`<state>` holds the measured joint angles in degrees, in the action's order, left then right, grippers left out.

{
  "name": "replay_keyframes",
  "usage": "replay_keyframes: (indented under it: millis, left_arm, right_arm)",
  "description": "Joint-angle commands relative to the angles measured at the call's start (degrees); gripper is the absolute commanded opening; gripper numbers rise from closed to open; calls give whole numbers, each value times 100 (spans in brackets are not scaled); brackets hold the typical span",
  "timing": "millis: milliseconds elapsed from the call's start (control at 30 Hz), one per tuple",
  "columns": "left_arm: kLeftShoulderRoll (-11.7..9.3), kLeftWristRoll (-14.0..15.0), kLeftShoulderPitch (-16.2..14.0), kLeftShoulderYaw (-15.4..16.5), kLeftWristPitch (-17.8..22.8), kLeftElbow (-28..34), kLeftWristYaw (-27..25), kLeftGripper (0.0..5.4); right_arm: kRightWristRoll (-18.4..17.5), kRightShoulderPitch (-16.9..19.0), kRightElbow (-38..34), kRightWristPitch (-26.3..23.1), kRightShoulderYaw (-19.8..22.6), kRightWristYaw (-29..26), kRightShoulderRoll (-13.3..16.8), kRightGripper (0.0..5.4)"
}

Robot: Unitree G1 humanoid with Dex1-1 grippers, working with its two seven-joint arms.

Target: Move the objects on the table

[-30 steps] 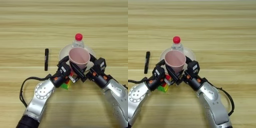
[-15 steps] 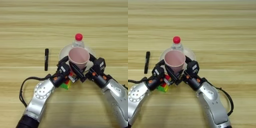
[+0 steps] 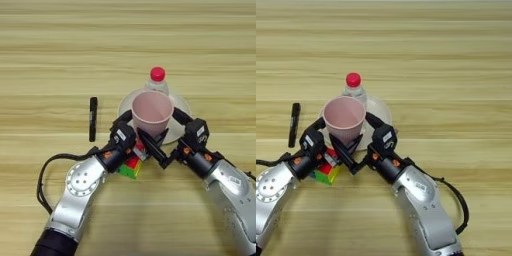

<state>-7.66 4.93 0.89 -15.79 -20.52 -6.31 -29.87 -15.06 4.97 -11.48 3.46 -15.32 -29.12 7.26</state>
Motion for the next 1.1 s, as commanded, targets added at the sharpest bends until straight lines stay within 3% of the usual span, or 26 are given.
replay_keyframes:
  millis: [33, 200, 400, 667, 767, 900, 1100]
  left_arm:
    - [12, 31, 72, 56, 11, 4, 5, 417]
    - [-12, 82, 51, 185, 26, 118, 64, 417]
    - [-31, 111, 52, 373, 45, 219, 134, 417]
    - [-152, 232, 71, 861, 61, 427, 345, 417]
    - [-291, 306, 121, 1263, 81, 332, 513, 417]
    - [-377, 338, 219, 1706, 83, 31, 764, 417]
    - [-498, 292, 278, 2062, -5, -267, 944, 415]
  right_arm:
    - [12, 16, -88, 203, 32, -92, 34, 540]
    - [-245, 158, -378, 513, 181, -296, 117, 540]
    - [-829, 276, -716, 683, 459, -427, 93, 540]
    - [-1063, 44, -521, 692, 1004, -115, -83, 540]
    - [-936, -87, -341, 844, 1312, 173, -203, 540]
    - [-91, -561, 553, 1292, 2036, 1327, -354, 540]
    - [198, -765, 1011, 1510, 2175, 1646, -389, 540]
